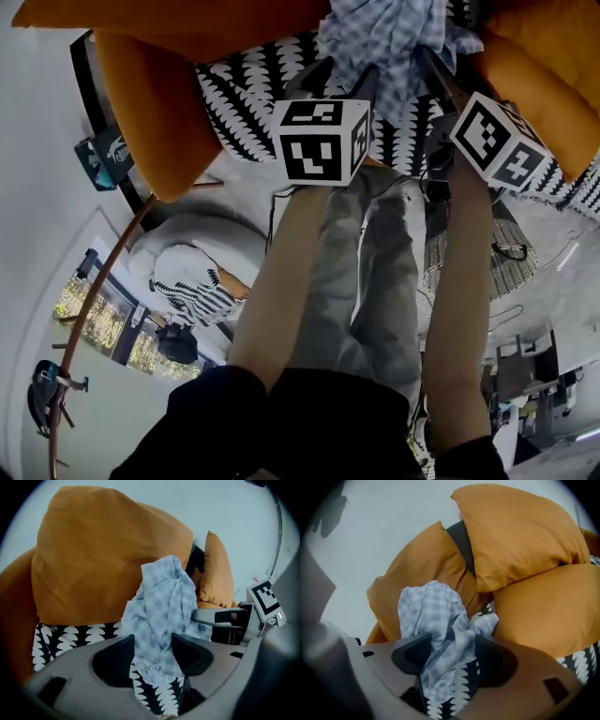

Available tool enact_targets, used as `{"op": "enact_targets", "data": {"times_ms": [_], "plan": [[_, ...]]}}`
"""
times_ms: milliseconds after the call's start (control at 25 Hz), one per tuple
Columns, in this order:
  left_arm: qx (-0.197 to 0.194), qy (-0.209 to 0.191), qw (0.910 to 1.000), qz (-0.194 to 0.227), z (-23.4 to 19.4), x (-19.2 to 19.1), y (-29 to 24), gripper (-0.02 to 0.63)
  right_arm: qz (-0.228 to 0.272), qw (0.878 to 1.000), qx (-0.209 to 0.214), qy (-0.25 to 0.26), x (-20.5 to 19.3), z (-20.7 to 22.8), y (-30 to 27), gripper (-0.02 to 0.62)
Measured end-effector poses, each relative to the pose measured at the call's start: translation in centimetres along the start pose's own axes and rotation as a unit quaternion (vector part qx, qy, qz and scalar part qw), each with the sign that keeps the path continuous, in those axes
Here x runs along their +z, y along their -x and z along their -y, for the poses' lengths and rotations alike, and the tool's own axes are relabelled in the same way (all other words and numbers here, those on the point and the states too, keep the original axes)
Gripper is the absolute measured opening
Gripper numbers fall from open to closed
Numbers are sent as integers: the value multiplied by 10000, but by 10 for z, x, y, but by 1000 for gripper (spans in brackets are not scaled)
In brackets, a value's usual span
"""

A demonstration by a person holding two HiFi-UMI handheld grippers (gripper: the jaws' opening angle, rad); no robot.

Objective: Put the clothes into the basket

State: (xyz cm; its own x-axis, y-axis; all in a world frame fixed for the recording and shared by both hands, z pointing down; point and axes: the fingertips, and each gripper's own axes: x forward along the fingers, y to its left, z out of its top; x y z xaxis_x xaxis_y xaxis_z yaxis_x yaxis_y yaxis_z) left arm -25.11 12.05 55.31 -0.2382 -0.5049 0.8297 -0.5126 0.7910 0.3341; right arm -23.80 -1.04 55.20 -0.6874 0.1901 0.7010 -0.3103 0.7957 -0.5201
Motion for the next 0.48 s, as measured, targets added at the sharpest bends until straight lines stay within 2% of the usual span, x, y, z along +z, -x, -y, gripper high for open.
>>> {"op": "enact_targets", "data": {"times_ms": [160, 320, 440, 480], "plan": [[-154, 78, 9998, -101, -7, -13, -19, 235, -169, 9998, -110, 85, -10, 2, -22, 256], [-474, 353, 9982, -137, -11, -22, -37, 235, -327, 9988, -256, 250, -21, 4, -40, 246], [-691, 355, 9968, -162, -9, -26, -42, 230, -443, 9989, -53, 142, -29, -3, -47, 146], [-744, 238, 9968, -180, -6, -26, -41, 197, -455, 9989, 39, 100, -30, -6, -46, 108]]}}
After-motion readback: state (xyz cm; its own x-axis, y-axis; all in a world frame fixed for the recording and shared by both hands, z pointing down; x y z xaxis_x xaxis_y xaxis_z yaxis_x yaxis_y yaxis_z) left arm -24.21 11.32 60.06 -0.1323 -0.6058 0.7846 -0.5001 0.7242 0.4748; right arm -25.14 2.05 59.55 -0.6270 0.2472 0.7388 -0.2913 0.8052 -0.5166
